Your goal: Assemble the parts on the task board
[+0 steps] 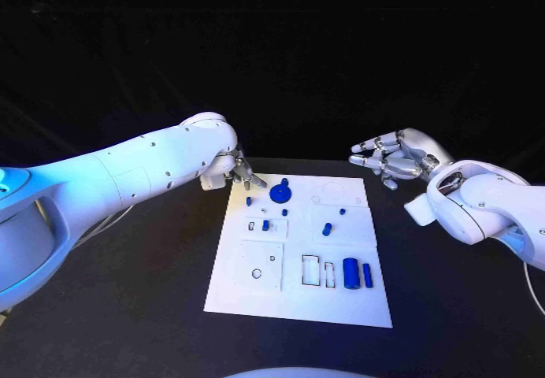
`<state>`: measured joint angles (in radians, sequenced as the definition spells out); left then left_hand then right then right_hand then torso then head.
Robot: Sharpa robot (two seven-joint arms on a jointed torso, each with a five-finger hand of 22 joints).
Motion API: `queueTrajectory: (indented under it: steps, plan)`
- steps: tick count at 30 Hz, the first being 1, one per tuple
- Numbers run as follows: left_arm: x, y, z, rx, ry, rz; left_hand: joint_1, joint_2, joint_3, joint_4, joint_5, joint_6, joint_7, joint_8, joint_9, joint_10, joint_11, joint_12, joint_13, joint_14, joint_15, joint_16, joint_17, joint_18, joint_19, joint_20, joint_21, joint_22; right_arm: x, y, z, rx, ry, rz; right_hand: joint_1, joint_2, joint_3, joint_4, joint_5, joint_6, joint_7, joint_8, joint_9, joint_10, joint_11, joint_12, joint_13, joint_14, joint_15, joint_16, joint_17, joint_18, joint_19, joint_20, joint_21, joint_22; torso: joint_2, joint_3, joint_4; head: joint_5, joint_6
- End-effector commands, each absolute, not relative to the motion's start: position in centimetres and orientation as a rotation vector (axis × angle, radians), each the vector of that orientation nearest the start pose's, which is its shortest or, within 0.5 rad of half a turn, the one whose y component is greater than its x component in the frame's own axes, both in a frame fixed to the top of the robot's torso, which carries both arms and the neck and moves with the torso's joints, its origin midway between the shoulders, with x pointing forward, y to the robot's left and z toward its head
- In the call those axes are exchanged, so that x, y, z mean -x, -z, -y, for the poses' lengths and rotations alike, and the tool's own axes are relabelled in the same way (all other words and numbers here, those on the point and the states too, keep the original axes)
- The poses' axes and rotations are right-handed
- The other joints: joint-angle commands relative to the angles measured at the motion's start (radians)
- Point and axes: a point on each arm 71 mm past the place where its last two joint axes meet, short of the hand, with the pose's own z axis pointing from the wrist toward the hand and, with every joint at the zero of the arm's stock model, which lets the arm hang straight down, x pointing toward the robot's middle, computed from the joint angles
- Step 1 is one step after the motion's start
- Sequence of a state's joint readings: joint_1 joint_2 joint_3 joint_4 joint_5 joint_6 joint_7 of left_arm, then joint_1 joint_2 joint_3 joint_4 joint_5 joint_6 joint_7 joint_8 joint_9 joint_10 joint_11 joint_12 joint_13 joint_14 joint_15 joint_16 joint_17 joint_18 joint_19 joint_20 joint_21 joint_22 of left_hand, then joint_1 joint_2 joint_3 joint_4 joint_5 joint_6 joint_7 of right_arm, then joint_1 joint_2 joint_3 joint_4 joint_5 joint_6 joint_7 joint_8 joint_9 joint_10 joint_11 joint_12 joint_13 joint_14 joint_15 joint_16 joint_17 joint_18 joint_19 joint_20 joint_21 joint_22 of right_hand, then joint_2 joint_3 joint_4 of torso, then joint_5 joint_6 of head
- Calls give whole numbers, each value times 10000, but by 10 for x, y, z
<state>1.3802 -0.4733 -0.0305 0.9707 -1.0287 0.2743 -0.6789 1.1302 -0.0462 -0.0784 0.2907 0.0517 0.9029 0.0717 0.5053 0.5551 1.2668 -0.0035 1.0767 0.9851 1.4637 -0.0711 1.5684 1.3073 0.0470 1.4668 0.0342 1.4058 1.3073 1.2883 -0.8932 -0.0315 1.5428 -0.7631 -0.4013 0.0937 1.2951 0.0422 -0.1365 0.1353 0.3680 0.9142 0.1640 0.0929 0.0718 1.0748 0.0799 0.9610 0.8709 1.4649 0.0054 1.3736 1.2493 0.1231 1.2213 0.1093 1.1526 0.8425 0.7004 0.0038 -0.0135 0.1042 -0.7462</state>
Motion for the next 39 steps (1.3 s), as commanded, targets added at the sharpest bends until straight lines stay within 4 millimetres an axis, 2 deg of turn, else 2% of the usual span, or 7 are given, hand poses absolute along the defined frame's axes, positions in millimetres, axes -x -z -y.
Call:
queueTrajectory:
  steps: [1,6,15,19,23,32,39]
  plan:
    - [-590,163,-197,2749,874,-23107,9,135,-77,-7,-30,97,2,-25,-21,63,19,93,46,1071,63,24,2635,13,218,90,59,908,-499,134,223,-4127,-10645,-15686,56,18,-49,5,-53,87,0,52,9,-9,-22,3,-15,132,-45,-52,13,161,-6,-42,-47,-3,5,7,-5,12,-18]
    - [-591,166,-198,2477,470,-22973,23,198,-132,-8,-29,176,-18,-17,-50,135,2,193,148,1071,51,24,2635,6,235,83,85,939,-499,134,223,-4111,-10642,-15706,97,43,-47,4,-81,109,-7,68,13,18,-31,33,-1,141,-50,-40,33,158,10,-46,-38,15,-9,1,14,-12,-40]
    - [-591,169,-201,2302,110,-23111,53,263,-217,-14,-28,292,-52,12,-78,201,-25,280,231,1071,30,24,2635,-4,258,68,118,979,-499,134,223,-4094,-10643,-15740,116,52,-45,2,-87,117,-11,74,14,26,-34,41,0,145,-53,-36,38,155,20,-48,-30,28,-7,4,6,40,-35]
    - [-591,169,-202,2240,14,-23217,77,291,-233,-20,-27,321,-62,19,-85,232,-34,326,280,1071,23,24,2635,-10,271,62,142,1006,-499,134,223,-4096,-10640,-15756,116,52,-45,2,-87,117,-11,74,14,26,-34,41,0,145,-53,-36,38,155,20,-48,-30,28,-3,20,9,32,-21]
    - [-590,170,-202,2182,65,-23395,223,387,-252,-53,-24,384,-85,30,-112,271,-55,376,324,1071,4,24,2635,-21,294,45,179,1051,-499,134,223,-4096,-10640,-15762,116,52,-45,2,-87,117,-11,74,14,26,-34,41,0,145,-53,-36,38,155,20,-48,-30,28,-11,7,13,38,-25]
    - [-587,173,-200,2136,293,-23776,426,535,-318,-60,-20,588,-152,137,-99,350,-109,479,423,1071,-37,24,2635,-41,333,10,244,1131,-498,134,223,-4086,-10649,-15749,144,68,-41,-2,-95,125,-15,81,15,31,-39,44,-7,145,-57,-42,30,157,20,-51,-37,17,-1,18,3,119,-7]
    - [-587,176,-200,2191,465,-23868,520,606,-329,-79,-16,642,-180,186,-74,350,-132,474,412,1071,-56,24,2635,-41,335,-7,246,1138,-498,134,224,-4093,-10630,-15726,150,69,-42,-2,-97,124,-15,81,15,29,-40,42,-13,145,-58,-42,30,159,16,-52,-43,7,-1,12,11,99,6]
